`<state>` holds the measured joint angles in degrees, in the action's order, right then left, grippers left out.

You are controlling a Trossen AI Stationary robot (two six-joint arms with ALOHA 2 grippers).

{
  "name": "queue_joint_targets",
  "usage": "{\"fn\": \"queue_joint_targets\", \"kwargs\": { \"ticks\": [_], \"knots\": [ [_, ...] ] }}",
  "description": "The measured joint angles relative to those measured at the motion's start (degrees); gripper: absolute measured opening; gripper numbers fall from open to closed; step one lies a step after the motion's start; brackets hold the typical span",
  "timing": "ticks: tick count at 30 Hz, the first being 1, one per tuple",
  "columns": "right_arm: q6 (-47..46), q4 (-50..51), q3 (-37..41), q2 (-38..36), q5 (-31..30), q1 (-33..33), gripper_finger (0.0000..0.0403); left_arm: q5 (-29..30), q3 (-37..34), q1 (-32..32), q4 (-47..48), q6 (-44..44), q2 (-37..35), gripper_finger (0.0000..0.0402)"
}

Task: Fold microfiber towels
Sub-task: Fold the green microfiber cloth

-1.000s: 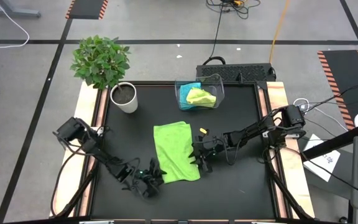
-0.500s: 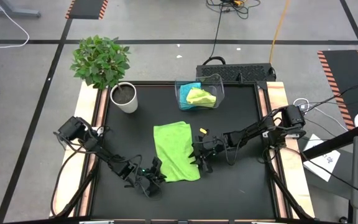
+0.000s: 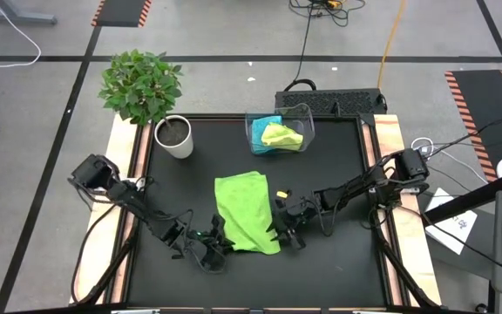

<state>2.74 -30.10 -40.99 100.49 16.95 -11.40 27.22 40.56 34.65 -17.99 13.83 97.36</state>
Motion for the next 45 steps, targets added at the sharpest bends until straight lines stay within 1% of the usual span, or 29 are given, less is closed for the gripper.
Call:
{"fn": "queue_joint_targets", "kwargs": {
  "ticks": [3,6,8,13,16,20,22,25,31,39,45],
  "knots": [
    [3.84,-0.07,0.00,0.00,-5.23,-2.42,0.0143,0.01,0.11,-1.25,-0.11,-0.57,-1.56,0.0005],
    [5.84,-1.11,0.00,0.00,-8.13,-4.00,0.0137,-0.02,0.09,-2.59,1.35,-2.17,-2.47,0.0007],
    [4.90,-2.21,0.00,0.00,-9.55,-4.89,0.0136,-0.02,0.11,-3.55,1.13,-3.06,-2.67,0.0004],
    [1.10,-5.07,-0.02,0.00,-10.11,-6.78,0.0146,-0.05,0.11,-5.42,1.17,-3.88,-2.87,0.0008],
    [-0.73,-5.21,-0.04,0.00,-14.63,-8.20,0.0156,-0.07,0.11,-6.45,1.18,-3.96,-3.00,0.0004],
    [-3.95,-5.02,-0.04,0.00,-20.66,-9.72,0.0164,0.00,0.20,-7.54,0.54,-4.47,-3.92,0.0009],
    [-5.32,-4.82,-0.04,0.00,-22.91,-10.47,0.0164,0.59,0.09,-7.74,2.01,-4.53,-5.16,0.0007],
    [-7.06,-4.83,-0.04,0.00,-25.76,-11.71,0.0164,1.01,0.28,-7.74,1.24,-4.00,-6.94,0.0004],
    [-10.60,-3.90,-0.07,0.00,-28.89,-13.51,0.0164,1.15,0.15,-7.63,2.51,-4.00,-9.74,0.0004],
    [-15.56,-4.34,-0.22,0.00,-29.16,-15.74,0.0164,1.03,0.15,-7.89,2.56,-3.97,-9.77,0.0003],
    [-15.63,-3.54,-1.64,0.00,-30.10,-17.32,0.0164,1.09,0.15,-8.89,2.72,-3.87,-9.77,0.0007]
  ]
}}
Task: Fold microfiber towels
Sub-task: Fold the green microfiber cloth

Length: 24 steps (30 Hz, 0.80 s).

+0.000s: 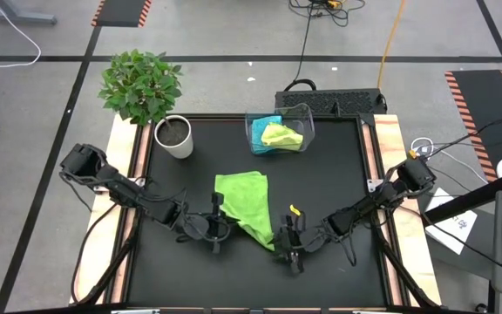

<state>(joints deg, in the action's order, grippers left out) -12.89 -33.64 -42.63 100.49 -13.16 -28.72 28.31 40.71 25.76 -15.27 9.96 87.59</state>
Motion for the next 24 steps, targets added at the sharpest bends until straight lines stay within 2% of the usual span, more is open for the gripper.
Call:
{"fn": "queue_joint_targets", "kwargs": {
  "ticks": [10,24],
  "knots": [
    [-4.87,4.42,-0.26,0.00,-6.58,0.20,0.0164,0.05,0.00,-0.79,-0.04,0.89,0.00,0.0004],
    [-11.74,3.14,-0.28,0.48,-6.22,-2.13,0.0165,0.09,0.00,-2.45,-0.44,2.19,0.00,0.0005]
  ]
}}
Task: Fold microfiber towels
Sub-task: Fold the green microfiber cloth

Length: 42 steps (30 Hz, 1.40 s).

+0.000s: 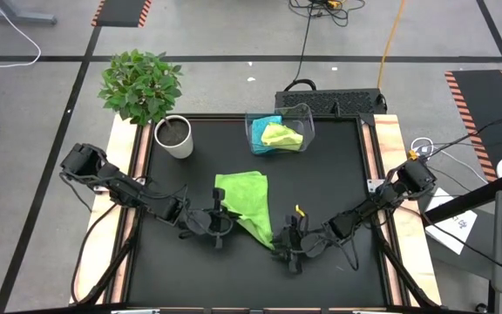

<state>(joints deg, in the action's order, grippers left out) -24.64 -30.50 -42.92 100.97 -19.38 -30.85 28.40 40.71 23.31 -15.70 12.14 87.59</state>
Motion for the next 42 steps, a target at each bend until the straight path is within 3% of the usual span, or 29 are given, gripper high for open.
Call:
{"fn": "queue_joint_targets", "kwargs": {
  "ticks": [8,16,21,25,31,38,42],
  "knots": [
    [-1.66,0.41,-0.18,2.07,-0.01,0.12,0.0165,0.00,0.02,-0.09,-1.21,0.85,-0.25,0.0005],
    [3.37,0.85,-7.25,10.28,-0.30,2.44,0.0165,-0.34,0.10,-0.09,-0.88,0.17,-2.49,0.0005],
    [4.75,4.99,-9.60,11.42,-0.93,3.61,0.0153,-0.37,0.11,0.46,0.64,-0.81,-2.47,0.0010],
    [7.87,6.12,-9.64,10.17,-3.22,3.73,0.0123,-0.28,0.11,0.92,1.93,-1.76,-2.47,0.0004],
    [13.00,9.53,-9.66,7.74,-3.17,3.75,0.0012,0.13,0.11,2.31,2.89,-2.21,-2.47,0.0009],
    [13.42,22.88,-9.66,-1.83,-3.12,3.81,0.0003,1.07,0.11,6.03,4.36,-5.60,-2.47,0.0008],
    [15.35,29.61,-9.66,-9.83,-3.10,4.63,0.0002,4.48,0.11,8.98,5.55,-8.72,-2.47,0.0003]
  ]
}}
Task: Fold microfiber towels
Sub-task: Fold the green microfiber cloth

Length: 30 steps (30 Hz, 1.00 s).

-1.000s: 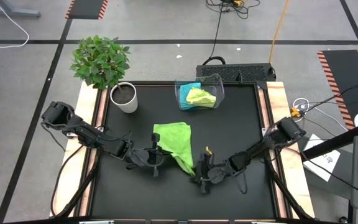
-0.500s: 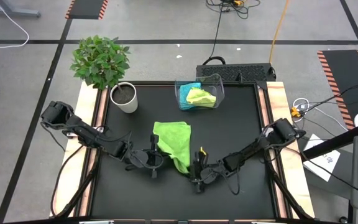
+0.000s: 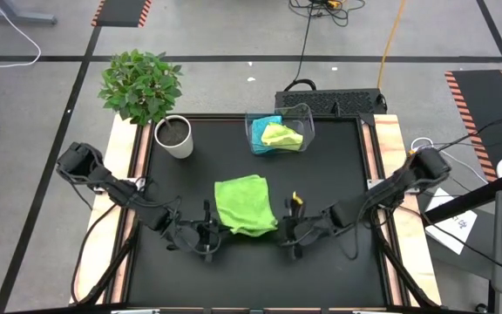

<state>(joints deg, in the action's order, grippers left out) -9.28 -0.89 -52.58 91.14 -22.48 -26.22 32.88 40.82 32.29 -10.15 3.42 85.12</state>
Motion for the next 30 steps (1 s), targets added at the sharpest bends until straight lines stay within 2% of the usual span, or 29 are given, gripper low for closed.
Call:
{"fn": "queue_joint_targets", "kwargs": {
  "ticks": [3,6,9,16,30],
  "knots": [
    [1.59,3.95,-0.02,-5.29,0.44,1.01,0.0002,1.43,0.00,1.81,0.11,-2.61,0.00,0.0007],
    [1.88,6.42,-0.09,-8.19,5.56,2.94,0.0001,2.44,0.00,2.88,-0.16,-4.39,0.00,0.0004],
    [2.35,7.14,-0.09,-7.88,11.02,5.31,0.0001,3.12,0.00,3.19,-0.39,-5.46,0.00,0.0005],
    [3.07,8.61,-0.04,-5.36,19.60,11.80,0.0001,3.10,0.00,1.46,0.23,-7.24,0.00,0.0005],
    [10.58,13.44,-3.68,-5.28,27.88,22.48,0.0000,2.78,0.00,-4.21,10.54,-13.53,0.00,0.0006]
  ]
}}
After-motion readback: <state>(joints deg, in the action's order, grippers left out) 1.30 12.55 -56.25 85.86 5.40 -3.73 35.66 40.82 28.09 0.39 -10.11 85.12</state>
